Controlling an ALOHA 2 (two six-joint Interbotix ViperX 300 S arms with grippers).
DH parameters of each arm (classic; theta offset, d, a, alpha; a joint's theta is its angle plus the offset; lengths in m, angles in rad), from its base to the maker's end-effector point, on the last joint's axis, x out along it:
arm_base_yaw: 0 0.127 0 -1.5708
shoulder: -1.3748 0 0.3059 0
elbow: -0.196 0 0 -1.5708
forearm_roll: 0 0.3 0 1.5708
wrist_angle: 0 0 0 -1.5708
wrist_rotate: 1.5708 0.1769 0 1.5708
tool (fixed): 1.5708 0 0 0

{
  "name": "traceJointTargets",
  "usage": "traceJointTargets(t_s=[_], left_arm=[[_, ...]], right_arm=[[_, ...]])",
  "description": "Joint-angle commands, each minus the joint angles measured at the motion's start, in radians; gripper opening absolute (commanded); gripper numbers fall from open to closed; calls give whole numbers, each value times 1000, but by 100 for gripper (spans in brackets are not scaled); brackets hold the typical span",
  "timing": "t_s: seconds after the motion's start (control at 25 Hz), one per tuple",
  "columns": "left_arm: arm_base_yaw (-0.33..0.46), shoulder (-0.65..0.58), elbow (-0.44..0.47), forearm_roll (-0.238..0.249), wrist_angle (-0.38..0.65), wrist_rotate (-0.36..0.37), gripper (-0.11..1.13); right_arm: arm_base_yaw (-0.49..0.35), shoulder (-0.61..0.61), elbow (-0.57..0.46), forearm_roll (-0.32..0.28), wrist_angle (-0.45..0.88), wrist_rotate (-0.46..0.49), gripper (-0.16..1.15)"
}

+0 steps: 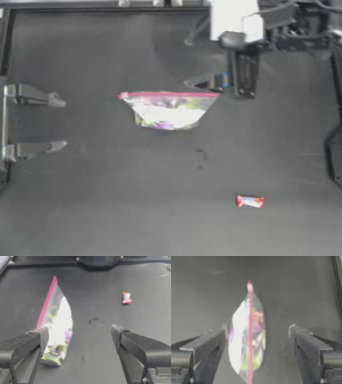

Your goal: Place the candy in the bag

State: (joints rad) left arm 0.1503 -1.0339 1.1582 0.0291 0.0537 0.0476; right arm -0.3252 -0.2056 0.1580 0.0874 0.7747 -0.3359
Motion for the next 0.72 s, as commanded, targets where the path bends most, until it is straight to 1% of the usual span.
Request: traceJointTargets(t_s=[0.04, 0.28, 0.4, 0.56, 0.72], left_arm=[[2, -17, -2, 3, -2, 0, 102], [2, -21, 11, 2, 0, -2, 102], [2, -21, 12, 2, -2, -2, 102], [3, -21, 18, 2, -2, -2, 102], [11, -23, 20, 2, -2, -2, 102]], right_arm=[[-9, 61, -117, 23, 46, -32, 101], [-11, 201, -293, 15, 183, -40, 101], [-11, 255, -359, 15, 233, -40, 101], [-3, 313, -417, 12, 270, -43, 101], [3, 351, -439, 12, 275, -46, 101]])
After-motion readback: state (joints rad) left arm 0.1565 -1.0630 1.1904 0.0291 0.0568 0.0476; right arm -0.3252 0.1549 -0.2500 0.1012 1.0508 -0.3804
